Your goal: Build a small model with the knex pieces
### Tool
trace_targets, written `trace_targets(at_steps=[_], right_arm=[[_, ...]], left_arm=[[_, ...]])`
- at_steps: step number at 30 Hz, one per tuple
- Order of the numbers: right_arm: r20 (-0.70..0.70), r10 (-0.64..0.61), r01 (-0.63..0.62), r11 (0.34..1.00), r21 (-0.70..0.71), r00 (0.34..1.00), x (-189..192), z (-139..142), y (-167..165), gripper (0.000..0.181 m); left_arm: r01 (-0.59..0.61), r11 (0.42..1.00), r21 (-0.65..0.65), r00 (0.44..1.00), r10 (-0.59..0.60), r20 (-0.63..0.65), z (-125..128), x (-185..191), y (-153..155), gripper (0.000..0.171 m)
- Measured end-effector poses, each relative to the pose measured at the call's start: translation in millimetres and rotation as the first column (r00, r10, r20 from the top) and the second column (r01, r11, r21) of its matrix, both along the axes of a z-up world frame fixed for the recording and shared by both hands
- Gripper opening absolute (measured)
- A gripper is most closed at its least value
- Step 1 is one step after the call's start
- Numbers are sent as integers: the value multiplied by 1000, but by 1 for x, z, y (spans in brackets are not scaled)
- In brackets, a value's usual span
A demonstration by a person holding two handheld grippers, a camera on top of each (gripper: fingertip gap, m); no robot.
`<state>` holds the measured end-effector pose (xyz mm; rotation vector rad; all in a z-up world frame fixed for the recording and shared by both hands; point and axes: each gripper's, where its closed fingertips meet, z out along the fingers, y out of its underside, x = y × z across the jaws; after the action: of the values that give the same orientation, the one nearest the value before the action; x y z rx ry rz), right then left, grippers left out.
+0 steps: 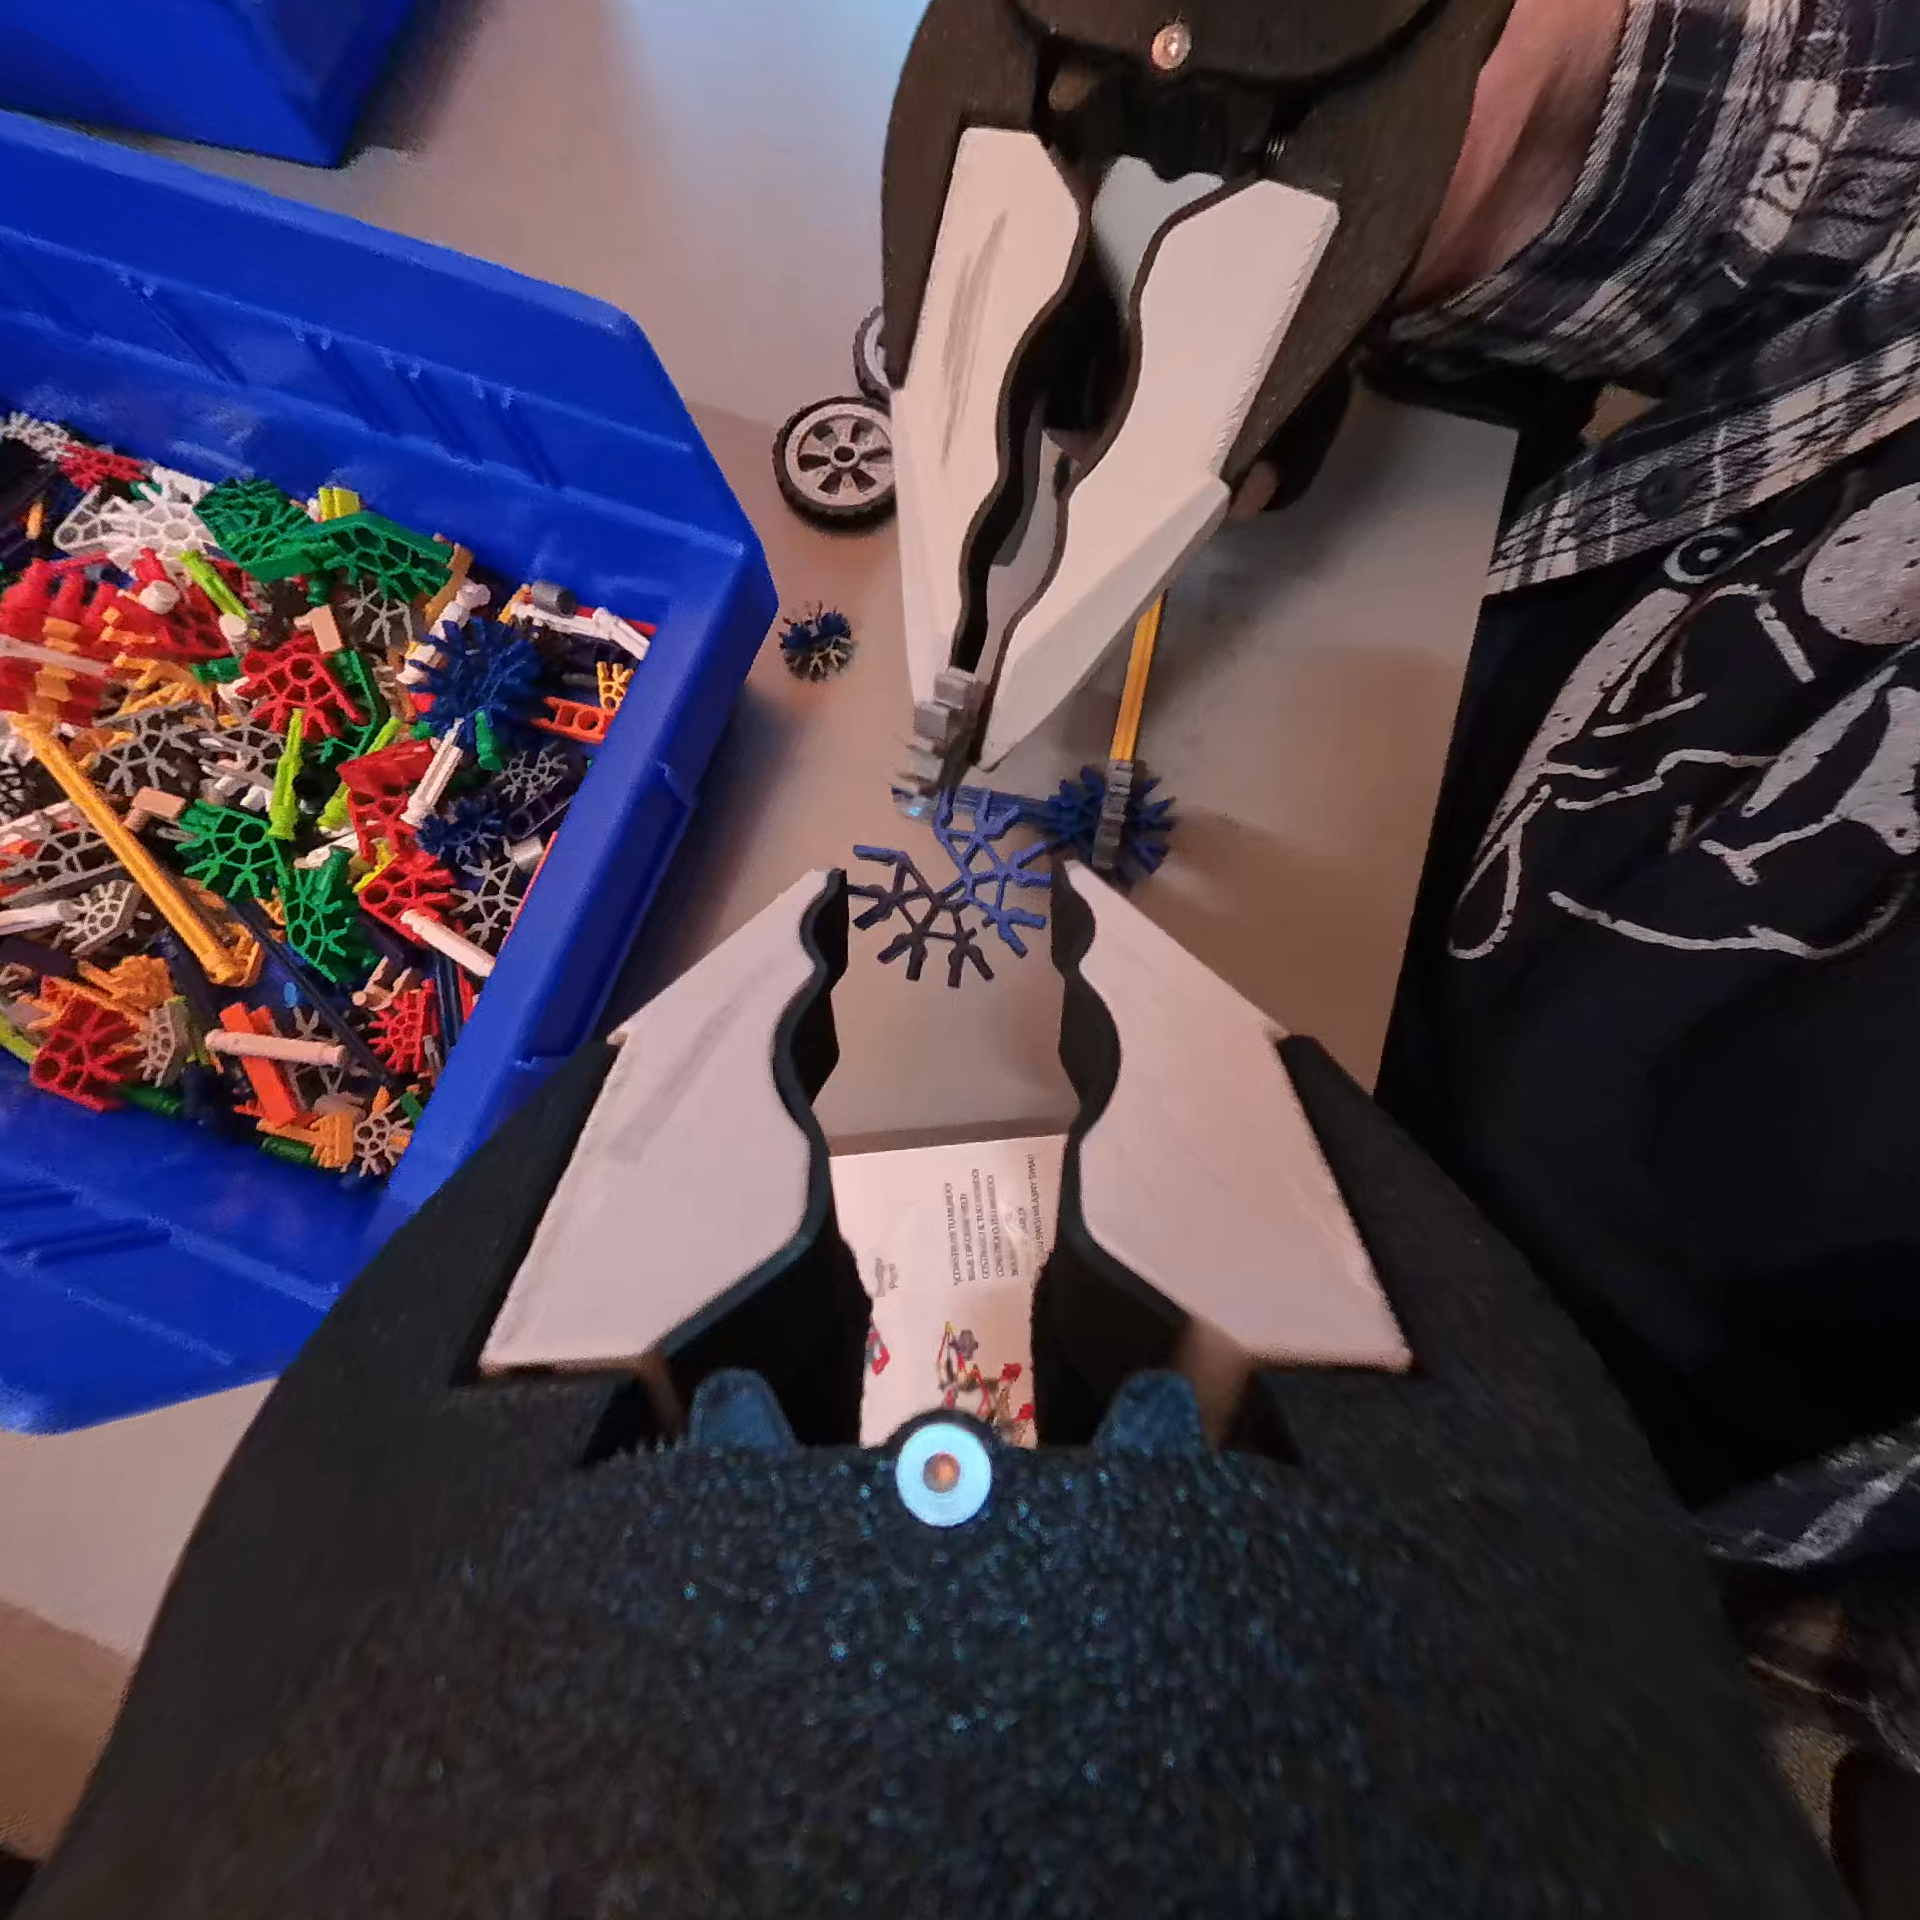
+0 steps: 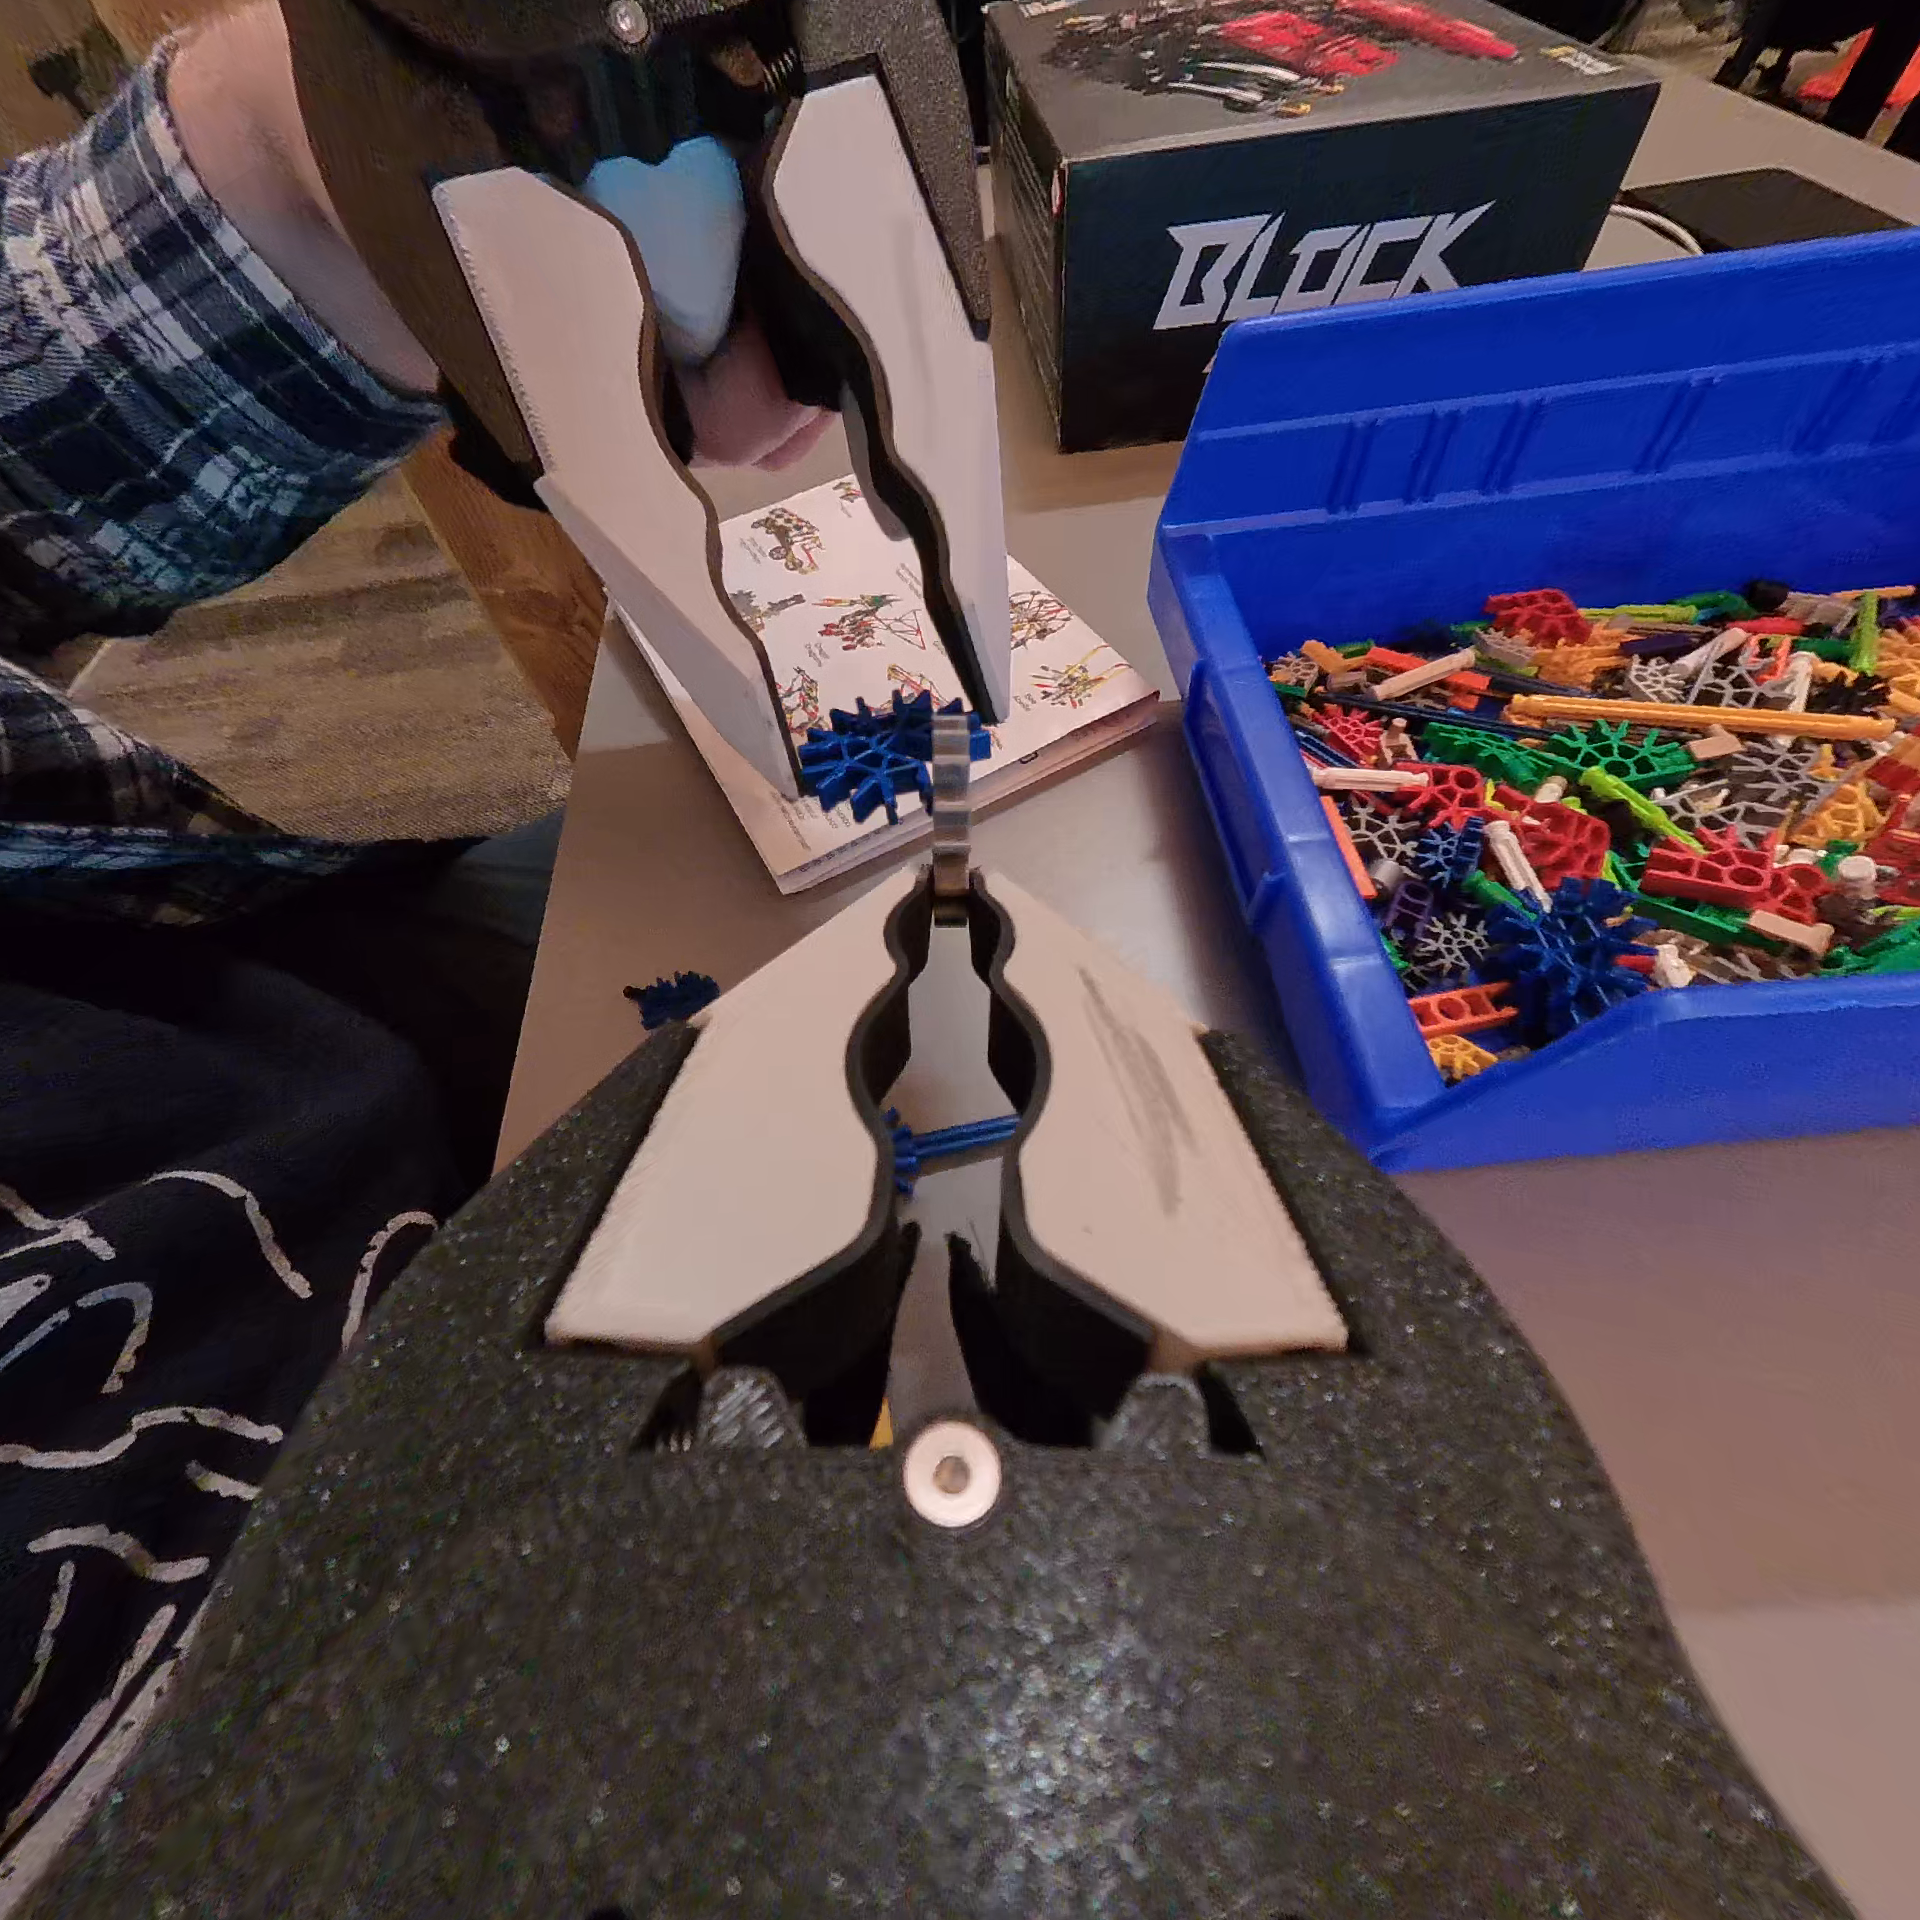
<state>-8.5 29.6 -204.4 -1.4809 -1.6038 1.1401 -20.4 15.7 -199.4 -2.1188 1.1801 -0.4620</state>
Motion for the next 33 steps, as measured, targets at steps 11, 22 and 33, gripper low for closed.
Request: trace_targets(at_steps=[11, 22, 33], right_arm=[[3, 33, -33, 999, 19, 999, 0, -1, -6, 5], [30, 76, -78, 994, 83, 997, 0, -6, -15, 5], [112, 53, -74, 978, 194, 992, 1, -23, -12, 5]], left_arm=[[104, 994, -20, 995, -105, -5, 2, 7, -4, 37], [218, 976, -20, 972, -219, -88, 1, 10, -12, 37], [233, 971, -46, 949, -238, -206, -26, 4, -10, 37]])
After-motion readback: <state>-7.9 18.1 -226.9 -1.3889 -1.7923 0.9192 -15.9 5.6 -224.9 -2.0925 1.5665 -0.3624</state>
